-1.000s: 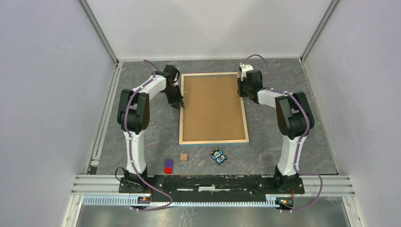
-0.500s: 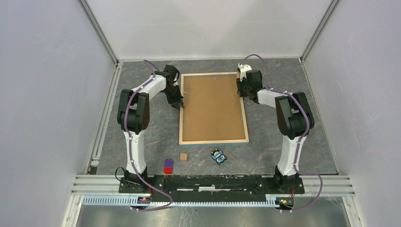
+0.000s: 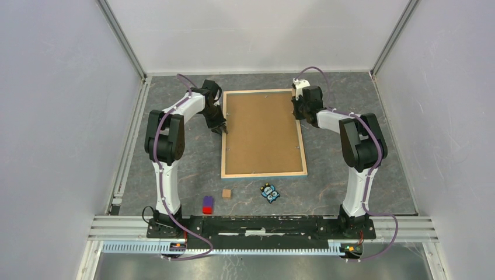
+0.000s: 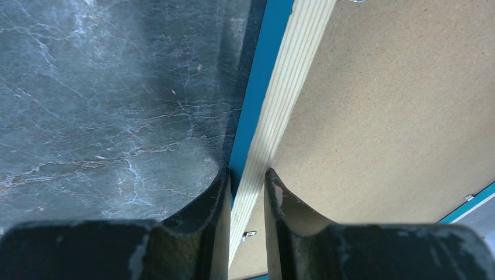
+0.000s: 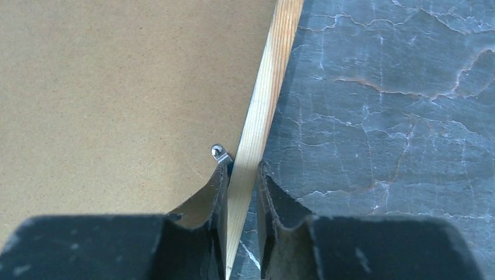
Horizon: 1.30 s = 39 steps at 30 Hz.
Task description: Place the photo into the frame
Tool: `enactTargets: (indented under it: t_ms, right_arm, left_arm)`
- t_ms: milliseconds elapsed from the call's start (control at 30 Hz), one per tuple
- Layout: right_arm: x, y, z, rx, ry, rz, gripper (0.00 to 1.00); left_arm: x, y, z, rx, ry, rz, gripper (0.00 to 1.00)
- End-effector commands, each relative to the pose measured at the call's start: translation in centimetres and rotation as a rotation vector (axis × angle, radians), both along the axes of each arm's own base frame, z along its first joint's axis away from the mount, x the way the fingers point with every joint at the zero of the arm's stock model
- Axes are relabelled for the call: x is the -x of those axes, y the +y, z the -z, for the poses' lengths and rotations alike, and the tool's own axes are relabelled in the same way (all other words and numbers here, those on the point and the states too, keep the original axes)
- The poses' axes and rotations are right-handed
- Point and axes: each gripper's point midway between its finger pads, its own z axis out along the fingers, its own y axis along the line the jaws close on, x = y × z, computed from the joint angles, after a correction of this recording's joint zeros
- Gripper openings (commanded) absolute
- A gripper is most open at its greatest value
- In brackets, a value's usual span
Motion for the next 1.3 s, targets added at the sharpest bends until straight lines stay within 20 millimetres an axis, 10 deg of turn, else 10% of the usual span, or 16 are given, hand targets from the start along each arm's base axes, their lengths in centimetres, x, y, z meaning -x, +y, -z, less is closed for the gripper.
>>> enactTargets:
  t_ms: [0,233,400,533,667,767,1100,1267]
  right_arm:
    - [0.7,0.2,2.0,0.023,0.072,-0.006,0.16]
    - [0.8,0.8,2.5,-0.016,0.097,-0.003,0.04]
    - [2.9,-0.4,2.2,-0.040,0.141,0.111,0.48]
    - [6.3,-1.8,2.8,-0.039,0.206,0.204,0.56]
    - [9.9,-2.9,4.9,-0.001,0.295,0.290,0.43]
    - [12.3,-4.1,5.7,-0.004,0.337,0.432,0.01]
    - [14.4,-2.5,3.3,-0.410,0.303,0.994,0.00]
    - [16.3,-0.2,2.8,-0.573,0.293,1.120,0.00]
  left_arm:
    - [-1.4,-0.4,-1.5,0.031,-0.037,-0.049,0.02]
    - [-1.6,-0.5,-1.9,0.038,-0.051,-0.035,0.03]
    - [-2.2,-0.9,-4.7,0.071,-0.150,0.005,0.44]
    - [-2.5,-0.3,-8.2,0.055,-0.252,0.017,0.69]
    - [-2.3,-0.3,-11.4,0.075,-0.347,0.026,0.80]
    - [-1.9,-0.1,-13.3,0.084,-0.406,0.026,0.83]
    - [-0.5,-1.0,-15.8,0.176,-0.455,-0.001,0.84]
    - [1.2,-1.1,-14.0,0.179,-0.351,-0.100,0.86]
